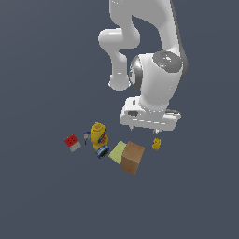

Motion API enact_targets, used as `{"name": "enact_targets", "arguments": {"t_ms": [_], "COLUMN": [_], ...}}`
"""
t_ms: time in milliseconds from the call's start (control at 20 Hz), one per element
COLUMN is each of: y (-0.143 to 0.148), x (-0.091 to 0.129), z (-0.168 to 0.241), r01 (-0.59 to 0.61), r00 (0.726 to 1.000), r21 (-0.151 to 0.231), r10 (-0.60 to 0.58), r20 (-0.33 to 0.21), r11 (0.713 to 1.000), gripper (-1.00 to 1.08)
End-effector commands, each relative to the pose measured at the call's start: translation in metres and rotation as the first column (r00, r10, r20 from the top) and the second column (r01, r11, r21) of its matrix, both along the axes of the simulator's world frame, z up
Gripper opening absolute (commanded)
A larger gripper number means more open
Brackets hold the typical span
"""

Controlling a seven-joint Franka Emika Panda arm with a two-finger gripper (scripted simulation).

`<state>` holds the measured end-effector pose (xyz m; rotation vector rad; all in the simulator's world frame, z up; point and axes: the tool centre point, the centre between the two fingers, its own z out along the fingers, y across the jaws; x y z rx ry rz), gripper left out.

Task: Pick up a designated object from a clutter of objects.

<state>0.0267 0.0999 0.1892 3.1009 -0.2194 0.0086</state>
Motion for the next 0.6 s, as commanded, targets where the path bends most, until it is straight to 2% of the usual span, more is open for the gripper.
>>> {"name": "enact_targets", "arguments": {"t_ms": [0,550], "y": [0.017,0.077], "x": [-0.001,-0.014], "z": [-0.02,-0.093], "r01": [0.035,0.161], "r00": [0.999,0.987], "r21": [0.004,0.025], "r10": [-0.035,-0.161], "r20": [0.002,0.0], "r11": [0.999,0.987], "gripper": [1.0,1.0]}}
